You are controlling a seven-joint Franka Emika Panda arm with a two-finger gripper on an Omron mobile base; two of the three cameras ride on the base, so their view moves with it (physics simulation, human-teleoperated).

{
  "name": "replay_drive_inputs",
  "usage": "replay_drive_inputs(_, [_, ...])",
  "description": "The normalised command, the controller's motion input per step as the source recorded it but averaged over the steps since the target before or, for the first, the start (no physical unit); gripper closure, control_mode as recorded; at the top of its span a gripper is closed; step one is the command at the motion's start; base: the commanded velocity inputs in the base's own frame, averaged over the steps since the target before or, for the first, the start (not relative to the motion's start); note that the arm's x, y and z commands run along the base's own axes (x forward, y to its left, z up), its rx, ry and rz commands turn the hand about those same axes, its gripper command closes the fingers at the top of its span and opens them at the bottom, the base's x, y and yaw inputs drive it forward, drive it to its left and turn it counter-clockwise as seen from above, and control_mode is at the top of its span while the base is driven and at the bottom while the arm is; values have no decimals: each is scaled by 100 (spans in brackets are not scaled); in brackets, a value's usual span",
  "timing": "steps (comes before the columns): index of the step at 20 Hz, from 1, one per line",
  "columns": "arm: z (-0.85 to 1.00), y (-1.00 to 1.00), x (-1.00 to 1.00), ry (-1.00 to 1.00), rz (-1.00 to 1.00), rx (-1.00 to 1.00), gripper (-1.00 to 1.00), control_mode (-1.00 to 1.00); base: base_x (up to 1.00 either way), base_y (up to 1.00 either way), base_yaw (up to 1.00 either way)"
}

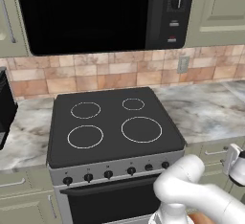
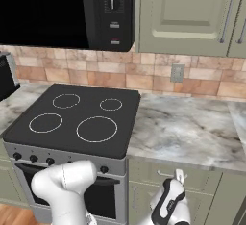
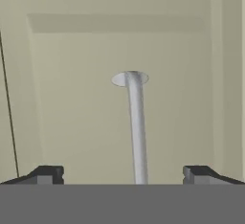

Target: Take the tongs from the drawer on the right and place them on the dining counter next to the tray containing the kebab skewer.

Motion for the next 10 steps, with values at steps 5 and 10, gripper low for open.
replay_drive_inputs(5, [-20,0,11,0,0,0,-100,-100,0,0,0])
replay_drive_inputs(10, [-15,0,15,0,0,0,-100,-100,0,0,0])
